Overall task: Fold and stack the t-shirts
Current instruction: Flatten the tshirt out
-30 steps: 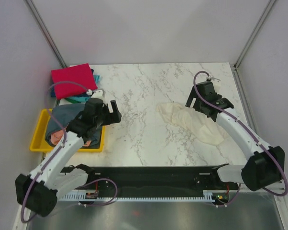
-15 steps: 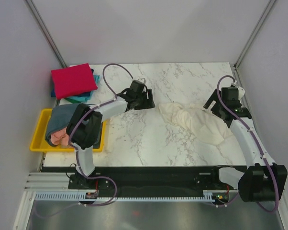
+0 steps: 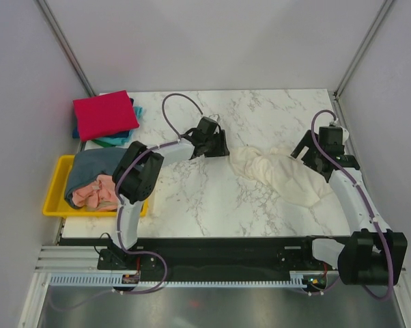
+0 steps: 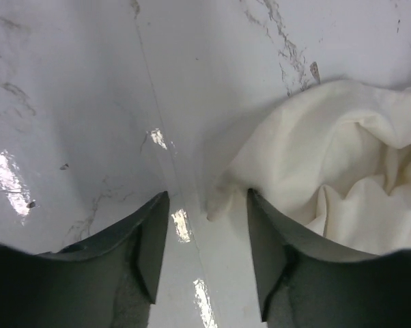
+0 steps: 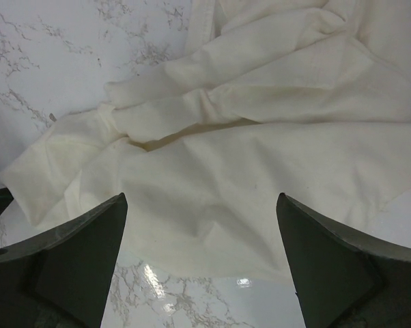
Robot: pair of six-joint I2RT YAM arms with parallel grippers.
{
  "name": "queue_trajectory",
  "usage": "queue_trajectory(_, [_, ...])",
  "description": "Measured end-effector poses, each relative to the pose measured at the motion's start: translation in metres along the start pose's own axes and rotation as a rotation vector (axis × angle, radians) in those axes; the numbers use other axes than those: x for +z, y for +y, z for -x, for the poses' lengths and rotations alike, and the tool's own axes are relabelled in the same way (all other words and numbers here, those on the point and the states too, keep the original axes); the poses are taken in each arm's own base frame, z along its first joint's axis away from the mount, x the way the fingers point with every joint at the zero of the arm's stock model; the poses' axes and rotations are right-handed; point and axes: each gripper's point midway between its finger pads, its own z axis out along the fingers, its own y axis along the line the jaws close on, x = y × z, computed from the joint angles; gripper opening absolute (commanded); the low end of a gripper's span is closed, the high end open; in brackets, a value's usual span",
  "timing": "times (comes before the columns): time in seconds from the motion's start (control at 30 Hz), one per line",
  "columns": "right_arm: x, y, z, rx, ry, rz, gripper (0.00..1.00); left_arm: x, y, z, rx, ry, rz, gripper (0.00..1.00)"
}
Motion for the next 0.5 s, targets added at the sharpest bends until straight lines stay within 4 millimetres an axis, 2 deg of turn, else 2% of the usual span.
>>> queue_trajectory(0.17, [0.008,-0.015,0.008,0.043,-0.007,-0.036,0.98,0.006,-0.011,-0.011,0.036,0.005,-0.013,0.29])
queue_trajectory(0.27, [0.018,-0.033,0.019,0.111,-0.022,-0.069,0.98,0.009,-0.014,-0.015,0.049,0.009,-0.019,0.06])
queue_trajectory(0.3, [0.022,-0.040,0.024,0.136,-0.028,-0.083,0.98,0.009,-0.014,-0.015,0.053,0.009,-0.019,0.02])
queue_trajectory(0.43, [0.041,-0.064,0.029,0.207,-0.014,-0.142,0.98,0.004,-0.011,-0.014,0.061,0.004,0.001,0.02])
queue_trajectory(0.5, [0.050,-0.073,0.029,0.229,0.003,-0.165,0.98,-0.009,-0.001,-0.014,0.067,0.005,0.053,0.02])
